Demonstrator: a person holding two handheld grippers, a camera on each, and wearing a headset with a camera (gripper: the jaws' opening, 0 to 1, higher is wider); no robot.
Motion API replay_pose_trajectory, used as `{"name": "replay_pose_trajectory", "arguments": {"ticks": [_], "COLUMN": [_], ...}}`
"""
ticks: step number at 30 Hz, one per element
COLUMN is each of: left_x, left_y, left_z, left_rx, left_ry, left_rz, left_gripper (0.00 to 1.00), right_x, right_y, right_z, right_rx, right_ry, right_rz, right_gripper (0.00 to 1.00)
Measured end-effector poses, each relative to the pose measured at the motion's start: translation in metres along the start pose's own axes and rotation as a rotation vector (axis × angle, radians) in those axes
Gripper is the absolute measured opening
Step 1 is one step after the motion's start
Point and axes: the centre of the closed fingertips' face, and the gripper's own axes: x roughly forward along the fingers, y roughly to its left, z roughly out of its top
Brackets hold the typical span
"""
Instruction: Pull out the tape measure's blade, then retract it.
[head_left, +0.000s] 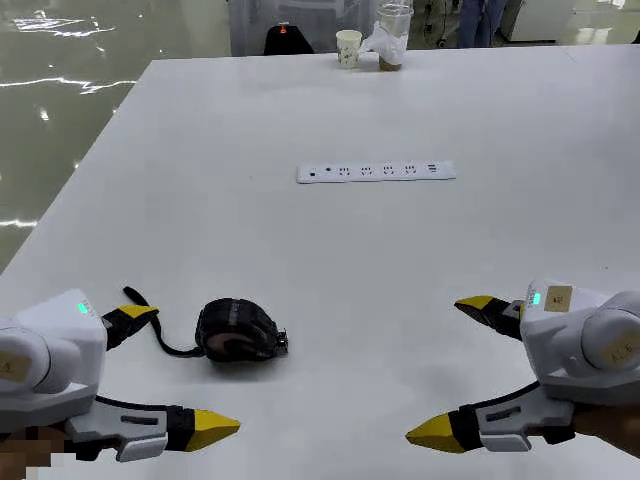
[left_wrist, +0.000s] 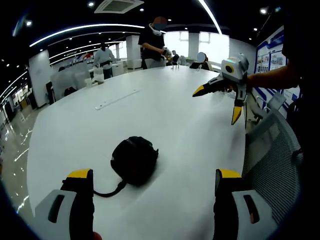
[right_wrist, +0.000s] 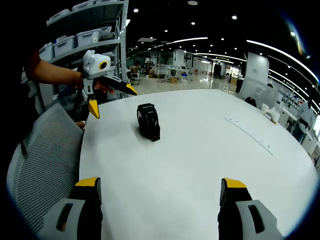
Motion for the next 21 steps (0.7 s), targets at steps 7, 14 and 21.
{"name": "replay_pose_trajectory", "arguments": {"ticks": [7,14,21], "left_x": [0.006,0.013,0.018], "left_y": [0.008,0.014,0.021], "left_z": [0.001,0.001,0.001], "left_rx": [0.048,0.105,0.147], "left_ry": [0.032,0.066,0.096], "left_rz": [-0.031,-0.067,-0.092], "left_gripper": [0.99,0.98,0.97], "right_x": [0.012,0.023,0.032], "right_y": [-0.005,-0.014,-0.021], "right_z": [0.004,0.009,0.011], "right_rx": [-0.044,-0.080,-0.120], "right_ry": [0.015,0.030,0.051], "right_rz": [0.037,0.070,0.100], "right_gripper": [0.99,0.99,0.99]}}
